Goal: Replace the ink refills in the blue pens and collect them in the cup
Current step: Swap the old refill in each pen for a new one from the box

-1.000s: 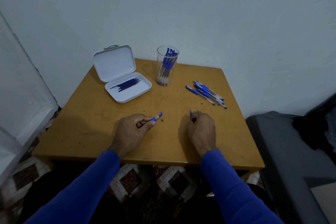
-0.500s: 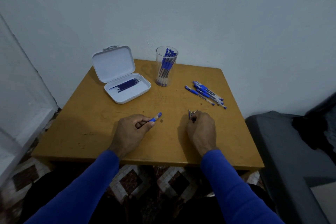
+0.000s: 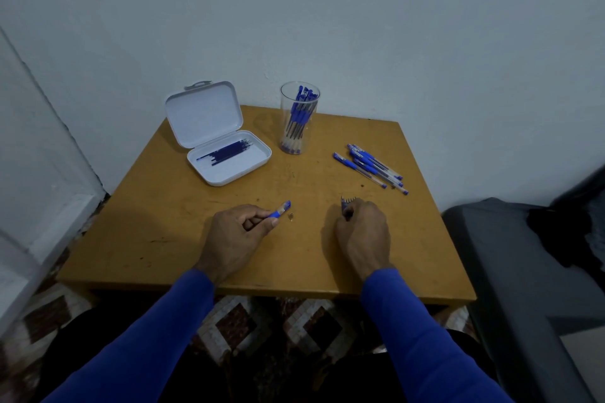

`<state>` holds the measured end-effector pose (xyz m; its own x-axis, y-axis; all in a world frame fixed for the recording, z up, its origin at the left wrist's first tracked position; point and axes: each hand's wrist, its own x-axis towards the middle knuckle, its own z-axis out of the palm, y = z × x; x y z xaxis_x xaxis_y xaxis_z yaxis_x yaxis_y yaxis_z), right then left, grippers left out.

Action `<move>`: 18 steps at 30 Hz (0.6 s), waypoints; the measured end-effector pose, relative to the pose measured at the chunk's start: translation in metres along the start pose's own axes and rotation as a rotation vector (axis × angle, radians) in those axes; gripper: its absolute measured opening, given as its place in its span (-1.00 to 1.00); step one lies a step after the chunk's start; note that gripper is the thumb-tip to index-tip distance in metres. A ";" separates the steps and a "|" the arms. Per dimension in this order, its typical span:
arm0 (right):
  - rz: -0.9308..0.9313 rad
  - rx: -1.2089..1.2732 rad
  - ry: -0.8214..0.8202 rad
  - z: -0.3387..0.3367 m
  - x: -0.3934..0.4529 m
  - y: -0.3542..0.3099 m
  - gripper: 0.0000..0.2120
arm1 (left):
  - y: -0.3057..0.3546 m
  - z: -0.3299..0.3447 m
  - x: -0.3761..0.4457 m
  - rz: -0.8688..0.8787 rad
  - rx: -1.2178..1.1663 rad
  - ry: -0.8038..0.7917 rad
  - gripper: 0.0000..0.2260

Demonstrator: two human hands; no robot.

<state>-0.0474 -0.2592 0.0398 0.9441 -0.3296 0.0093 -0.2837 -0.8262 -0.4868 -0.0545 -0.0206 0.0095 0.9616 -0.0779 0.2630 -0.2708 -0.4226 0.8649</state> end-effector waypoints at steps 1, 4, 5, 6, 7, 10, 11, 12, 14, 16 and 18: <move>-0.002 0.002 0.002 0.000 0.000 0.000 -0.79 | 0.000 0.000 0.000 -0.001 0.000 0.001 -0.91; -0.011 0.002 0.003 0.000 -0.001 0.000 -0.80 | 0.001 0.000 0.000 0.002 0.008 0.003 -0.91; -0.018 0.006 0.006 0.000 -0.001 0.000 -0.81 | 0.002 0.000 0.000 0.000 0.012 0.006 -0.90; -0.022 0.011 0.007 0.000 -0.001 0.000 -0.81 | 0.002 0.000 0.000 -0.007 0.015 0.011 -0.90; -0.028 0.014 0.007 0.000 0.000 -0.001 -0.82 | 0.001 -0.001 0.001 -0.017 0.016 0.017 -0.89; -0.071 0.009 0.012 0.001 -0.001 -0.008 -0.83 | 0.003 -0.002 0.004 -0.037 -0.001 0.025 -0.91; -0.100 0.007 0.014 0.002 -0.001 -0.012 -0.83 | 0.005 -0.003 0.006 -0.035 -0.009 0.026 -0.92; -0.133 0.000 0.014 0.003 -0.001 -0.017 -0.83 | 0.006 -0.005 0.008 -0.036 -0.015 0.027 -0.92; -0.201 -0.022 0.005 0.005 0.001 -0.032 -0.82 | 0.008 -0.010 0.012 -0.040 -0.008 0.031 -0.92; -0.261 -0.032 -0.022 0.008 0.005 -0.051 -0.81 | 0.007 -0.018 0.017 -0.043 -0.007 0.053 -0.93; -0.319 -0.038 -0.053 0.012 0.010 -0.074 -0.80 | 0.003 -0.030 0.020 -0.055 -0.028 0.095 -0.92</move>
<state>-0.0150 -0.1959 0.0653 0.9936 -0.0276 0.1097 0.0229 -0.9008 -0.4337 -0.0378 0.0034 0.0304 0.9670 0.0316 0.2528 -0.2199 -0.3979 0.8907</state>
